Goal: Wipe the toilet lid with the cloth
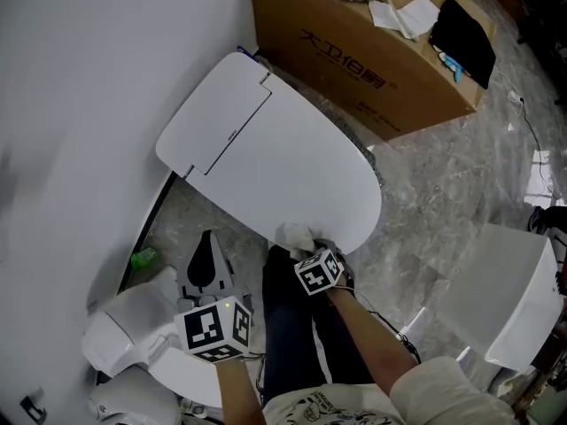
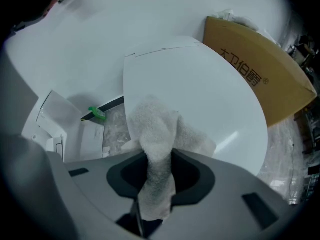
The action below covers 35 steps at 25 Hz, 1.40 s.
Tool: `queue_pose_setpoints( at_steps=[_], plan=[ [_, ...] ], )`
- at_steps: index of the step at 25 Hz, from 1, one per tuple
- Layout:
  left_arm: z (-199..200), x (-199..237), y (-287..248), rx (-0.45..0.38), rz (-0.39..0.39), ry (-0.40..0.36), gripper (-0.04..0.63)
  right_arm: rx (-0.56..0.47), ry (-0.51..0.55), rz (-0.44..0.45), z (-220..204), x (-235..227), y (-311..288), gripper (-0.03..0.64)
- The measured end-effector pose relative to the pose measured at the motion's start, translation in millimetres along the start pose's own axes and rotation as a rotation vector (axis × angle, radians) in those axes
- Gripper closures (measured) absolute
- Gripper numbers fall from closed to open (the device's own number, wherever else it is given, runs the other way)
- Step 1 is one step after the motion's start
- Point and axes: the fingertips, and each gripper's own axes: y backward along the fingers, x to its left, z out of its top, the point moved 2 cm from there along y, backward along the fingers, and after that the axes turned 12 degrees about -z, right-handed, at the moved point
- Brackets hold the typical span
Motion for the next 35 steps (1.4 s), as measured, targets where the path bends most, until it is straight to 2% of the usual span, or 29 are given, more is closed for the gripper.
queue_pose_setpoints(
  at_steps=[8, 19, 28, 35],
  plan=[
    [5, -24, -9, 0.005, -0.032, -0.032, 0.586, 0.032, -0.103, -0.014, -40, -33, 3, 0.511],
    [9, -43, -21, 0.011, -0.058, -0.057, 0.586, 0.064, -0.136, -0.025, -71, -56, 5, 0.512],
    [8, -60, -28, 0.024, -0.083, -0.069, 0.586, 0.081, -0.148, -0.036, -74, -59, 5, 0.511],
    [22, -67, -26, 0.008, -0.088, -0.084, 0.586, 0.093, -0.203, -0.001, -60, -69, 19, 0.511]
  ],
)
